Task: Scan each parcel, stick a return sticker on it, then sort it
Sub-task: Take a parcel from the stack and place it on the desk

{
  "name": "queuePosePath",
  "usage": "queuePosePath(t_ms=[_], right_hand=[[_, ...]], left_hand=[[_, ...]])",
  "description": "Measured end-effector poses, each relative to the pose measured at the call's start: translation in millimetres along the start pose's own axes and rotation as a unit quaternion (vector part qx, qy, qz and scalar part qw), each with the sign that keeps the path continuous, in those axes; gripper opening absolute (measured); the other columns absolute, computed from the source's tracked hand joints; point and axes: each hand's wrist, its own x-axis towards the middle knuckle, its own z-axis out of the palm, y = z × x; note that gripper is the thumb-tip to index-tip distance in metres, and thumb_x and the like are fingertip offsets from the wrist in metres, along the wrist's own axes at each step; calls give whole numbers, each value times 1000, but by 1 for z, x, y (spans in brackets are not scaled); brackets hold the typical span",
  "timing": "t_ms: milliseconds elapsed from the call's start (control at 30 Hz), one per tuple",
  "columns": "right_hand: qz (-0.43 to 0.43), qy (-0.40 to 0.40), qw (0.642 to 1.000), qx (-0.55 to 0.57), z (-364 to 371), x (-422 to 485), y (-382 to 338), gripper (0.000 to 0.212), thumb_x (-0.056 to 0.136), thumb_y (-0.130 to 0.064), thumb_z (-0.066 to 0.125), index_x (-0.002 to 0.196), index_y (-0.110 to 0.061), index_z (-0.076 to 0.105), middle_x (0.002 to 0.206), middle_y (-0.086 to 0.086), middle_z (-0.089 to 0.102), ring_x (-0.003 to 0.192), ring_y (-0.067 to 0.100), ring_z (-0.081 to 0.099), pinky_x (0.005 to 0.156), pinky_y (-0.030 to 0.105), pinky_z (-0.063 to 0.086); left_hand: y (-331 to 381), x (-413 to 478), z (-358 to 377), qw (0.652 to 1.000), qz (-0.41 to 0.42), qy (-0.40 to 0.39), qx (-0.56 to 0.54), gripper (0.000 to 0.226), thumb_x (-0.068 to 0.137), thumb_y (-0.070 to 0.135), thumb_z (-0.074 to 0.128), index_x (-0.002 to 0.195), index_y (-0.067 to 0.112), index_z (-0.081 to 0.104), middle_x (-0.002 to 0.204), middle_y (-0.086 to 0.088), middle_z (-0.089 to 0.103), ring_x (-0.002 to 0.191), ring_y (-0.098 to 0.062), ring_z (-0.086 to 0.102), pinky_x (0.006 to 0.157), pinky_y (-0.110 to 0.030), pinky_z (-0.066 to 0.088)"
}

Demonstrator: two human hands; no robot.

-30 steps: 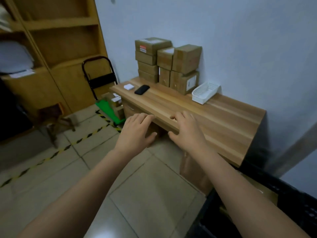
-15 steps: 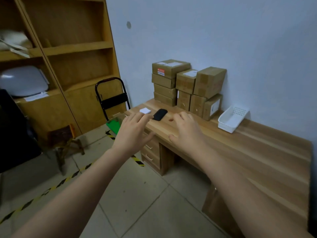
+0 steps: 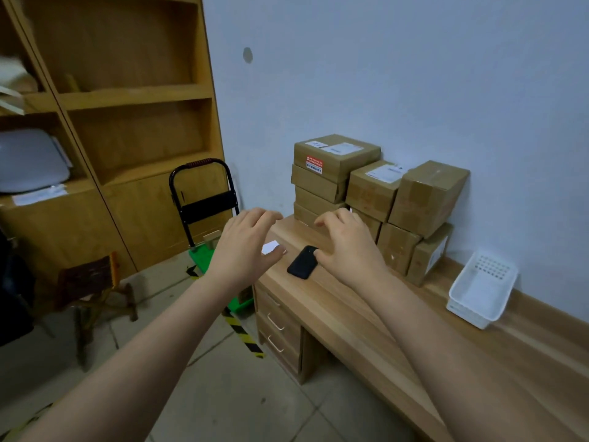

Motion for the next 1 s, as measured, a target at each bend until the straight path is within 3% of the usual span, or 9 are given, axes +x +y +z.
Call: queuePosePath(t_ms=[433, 567, 767, 1000], right_hand=[[113, 45, 991, -46, 76, 164, -11, 47, 84, -25, 69, 127, -24, 50, 123, -4, 47, 116, 15, 42, 98, 27, 35], [145, 46, 986, -68, 86, 205, -7, 46, 85, -25, 68, 127, -23, 50, 120, -4, 47, 112, 15, 42, 89, 21, 29], [198, 56, 975, -77, 103, 262, 24, 48, 84, -27, 69, 127, -24, 50, 122, -4, 48, 116, 16, 43, 98, 28, 37], [239, 86, 965, -67, 121, 340, 88, 51, 84, -28, 70, 129, -23, 48, 128, -1, 47, 121, 16, 41, 100, 29, 36]], left_hand=[[-146, 155, 70, 993, 84, -16, -75, 47, 85, 39, 68, 127, 25, 52, 120, 7, 56, 113, -15, 49, 98, -30, 37], [-180, 206, 90, 988, 119, -12, -103, 48, 84, 37, 70, 126, 20, 54, 117, 2, 57, 110, -20, 51, 95, -34, 39], [-203, 270, 135, 980, 139, -21, -142, 47, 83, 36, 71, 124, 19, 55, 116, 1, 57, 108, -21, 51, 92, -32, 35], [-209, 365, 196, 979, 149, -34, -135, 51, 84, 41, 69, 127, 22, 52, 125, 3, 55, 116, -18, 49, 99, -32, 36]])
